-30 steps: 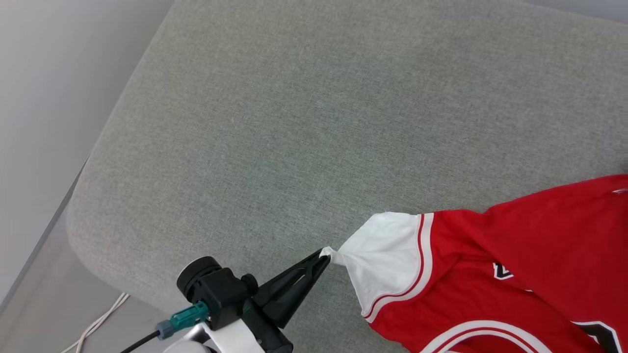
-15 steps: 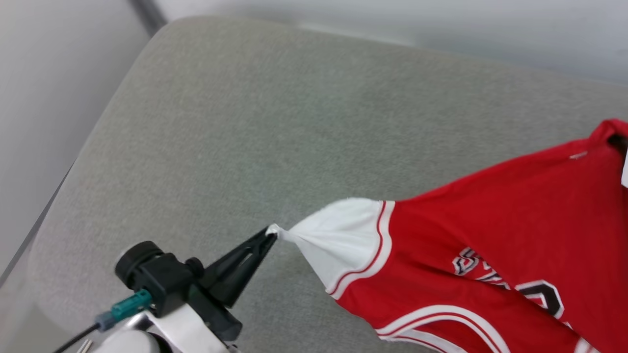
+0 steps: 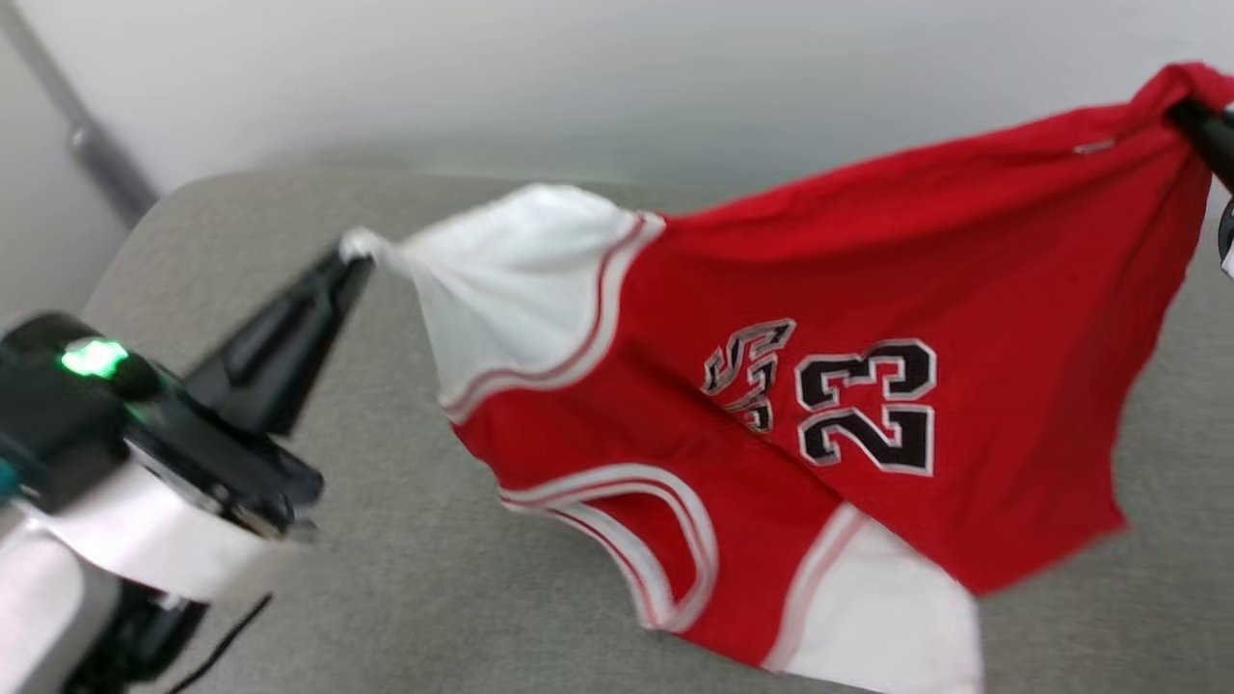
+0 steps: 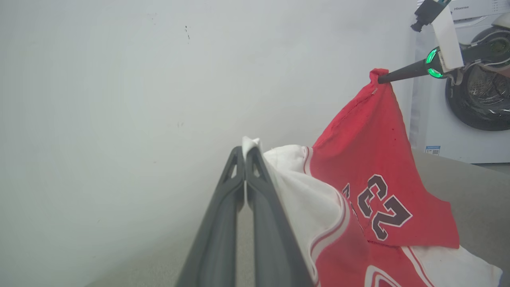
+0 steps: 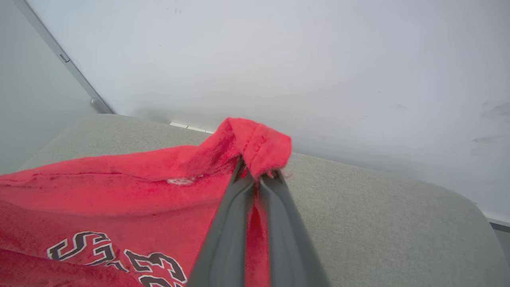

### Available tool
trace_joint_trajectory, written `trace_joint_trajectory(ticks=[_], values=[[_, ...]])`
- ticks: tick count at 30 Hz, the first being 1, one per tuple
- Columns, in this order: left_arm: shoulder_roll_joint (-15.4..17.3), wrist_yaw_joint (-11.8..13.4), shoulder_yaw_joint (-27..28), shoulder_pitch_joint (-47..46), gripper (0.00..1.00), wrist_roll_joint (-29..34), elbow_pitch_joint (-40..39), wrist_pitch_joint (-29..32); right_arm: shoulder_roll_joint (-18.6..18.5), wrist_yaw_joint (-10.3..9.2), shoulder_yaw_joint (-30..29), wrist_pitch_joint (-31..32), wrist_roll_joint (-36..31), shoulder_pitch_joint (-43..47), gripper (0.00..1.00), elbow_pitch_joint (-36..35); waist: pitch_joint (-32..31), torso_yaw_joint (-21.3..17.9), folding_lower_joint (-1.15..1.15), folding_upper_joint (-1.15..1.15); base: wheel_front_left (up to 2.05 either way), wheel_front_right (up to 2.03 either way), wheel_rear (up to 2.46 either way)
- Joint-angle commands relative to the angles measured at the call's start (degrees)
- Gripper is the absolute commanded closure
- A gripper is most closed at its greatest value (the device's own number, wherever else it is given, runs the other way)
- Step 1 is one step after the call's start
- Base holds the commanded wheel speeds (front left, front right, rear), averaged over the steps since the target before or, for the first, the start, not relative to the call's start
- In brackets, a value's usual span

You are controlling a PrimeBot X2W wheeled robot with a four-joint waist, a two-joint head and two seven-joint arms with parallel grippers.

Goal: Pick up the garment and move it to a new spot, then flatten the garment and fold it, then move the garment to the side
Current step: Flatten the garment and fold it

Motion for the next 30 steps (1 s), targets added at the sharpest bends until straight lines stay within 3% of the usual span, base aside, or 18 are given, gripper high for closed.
trace_joint_trajectory(ticks=[1,11,21,30], values=[[-0.55,0.98,2.13,-2.16,1.00,-1.59,-0.97,-0.45,0.86,-0.02,-0.57,-0.48,0.72,-0.70,1.00,-2.17,-2.32,-3.37,0.00,0.00,0.00,0.00,0.00],[-1.46,4.71,9.45,-12.39,1.00,-5.86,-3.26,2.16,5.23,-0.02,-3.24,-0.77,0.28,-1.84,1.00,-13.12,-2.65,-9.49,0.00,0.00,0.00,0.00,0.00],[-0.29,6.28,13.29,-21.70,1.00,-6.76,-1.29,5.40,8.35,-0.02,-4.18,-2.67,-0.58,-3.72,1.00,-18.34,0.09,-12.84,0.00,0.00,0.00,0.00,0.00],[0.75,4.05,14.20,-34.32,1.00,-7.36,3.11,9.49,6.73,-0.02,-4.02,-5.03,-3.17,-9.27,1.00,-20.14,8.97,-13.82,0.00,0.00,0.00,0.00,0.00]])
